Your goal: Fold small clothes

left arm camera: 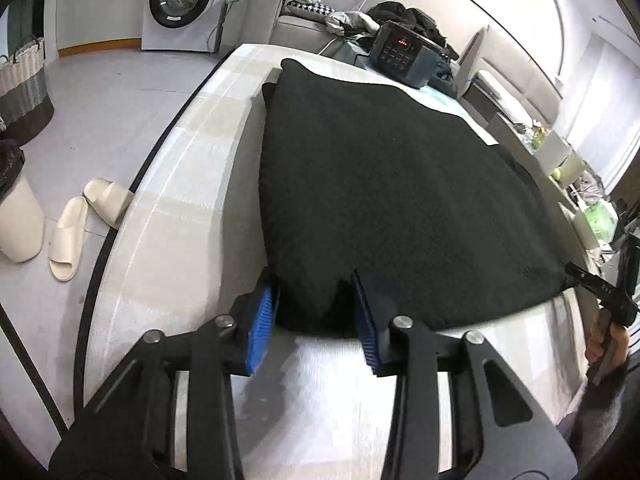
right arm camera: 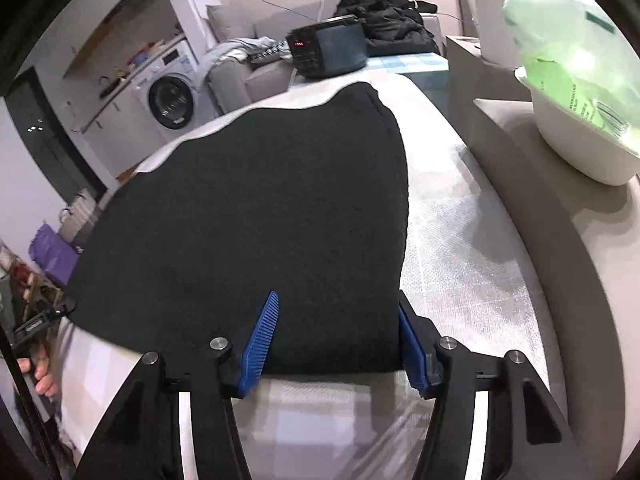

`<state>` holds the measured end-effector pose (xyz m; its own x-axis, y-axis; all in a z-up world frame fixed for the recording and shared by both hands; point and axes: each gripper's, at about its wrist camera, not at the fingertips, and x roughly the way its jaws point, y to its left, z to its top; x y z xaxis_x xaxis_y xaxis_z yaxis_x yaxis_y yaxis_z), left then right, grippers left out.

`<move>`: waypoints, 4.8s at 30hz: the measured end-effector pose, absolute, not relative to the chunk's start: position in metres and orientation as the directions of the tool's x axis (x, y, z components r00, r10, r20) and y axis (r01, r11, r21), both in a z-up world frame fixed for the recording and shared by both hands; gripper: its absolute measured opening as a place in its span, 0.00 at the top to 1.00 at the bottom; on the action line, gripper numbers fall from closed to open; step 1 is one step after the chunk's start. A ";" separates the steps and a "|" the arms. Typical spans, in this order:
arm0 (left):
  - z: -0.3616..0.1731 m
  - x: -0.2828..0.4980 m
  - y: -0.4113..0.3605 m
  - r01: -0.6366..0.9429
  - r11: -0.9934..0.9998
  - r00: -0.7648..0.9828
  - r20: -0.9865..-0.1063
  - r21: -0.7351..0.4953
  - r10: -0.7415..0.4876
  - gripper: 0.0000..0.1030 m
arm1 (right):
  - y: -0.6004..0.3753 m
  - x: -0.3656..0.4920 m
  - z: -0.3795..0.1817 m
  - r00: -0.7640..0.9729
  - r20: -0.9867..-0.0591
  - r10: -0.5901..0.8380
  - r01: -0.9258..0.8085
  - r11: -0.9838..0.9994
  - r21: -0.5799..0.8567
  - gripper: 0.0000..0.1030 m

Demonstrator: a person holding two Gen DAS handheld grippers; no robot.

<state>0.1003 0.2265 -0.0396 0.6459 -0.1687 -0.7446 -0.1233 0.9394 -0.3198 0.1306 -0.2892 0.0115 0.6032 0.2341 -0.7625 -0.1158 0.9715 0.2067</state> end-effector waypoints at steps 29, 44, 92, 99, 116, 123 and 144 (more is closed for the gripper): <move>-0.028 0.102 0.240 0.036 0.900 0.695 -0.636 -0.434 -0.334 0.62 | -0.305 0.129 0.012 0.613 -0.779 0.131 -0.015 0.988 0.154 0.72; -0.026 0.118 0.197 0.227 0.925 0.660 -0.650 -0.304 -0.376 0.62 | -0.310 0.126 0.006 0.611 -0.783 0.121 0.004 0.988 0.156 0.57; -0.051 0.095 0.259 0.036 0.851 0.636 -0.645 -0.524 -0.424 0.76 | -0.317 0.121 0.003 0.584 -0.776 0.237 -0.020 0.960 0.278 0.48; -0.051 0.106 0.251 -0.013 0.889 0.618 -0.703 -0.457 -0.353 0.90 | -0.317 0.121 0.002 0.583 -0.774 0.247 -0.025 0.958 0.287 0.48; -0.055 0.085 0.251 -0.074 0.916 0.612 -0.743 -0.395 -0.271 0.89 | -0.311 0.126 0.008 0.627 -0.755 0.193 -0.013 0.971 0.237 0.89; -0.052 0.060 0.239 -0.071 0.923 0.586 -0.765 -0.377 -0.268 0.88 | -0.317 0.104 0.009 0.592 -0.794 0.142 -0.007 0.985 0.171 0.89; -0.060 0.046 0.249 -0.270 0.700 0.635 -0.669 -0.661 -0.387 0.65 | -0.240 0.070 0.036 0.671 -0.709 0.217 -0.148 0.976 0.159 0.51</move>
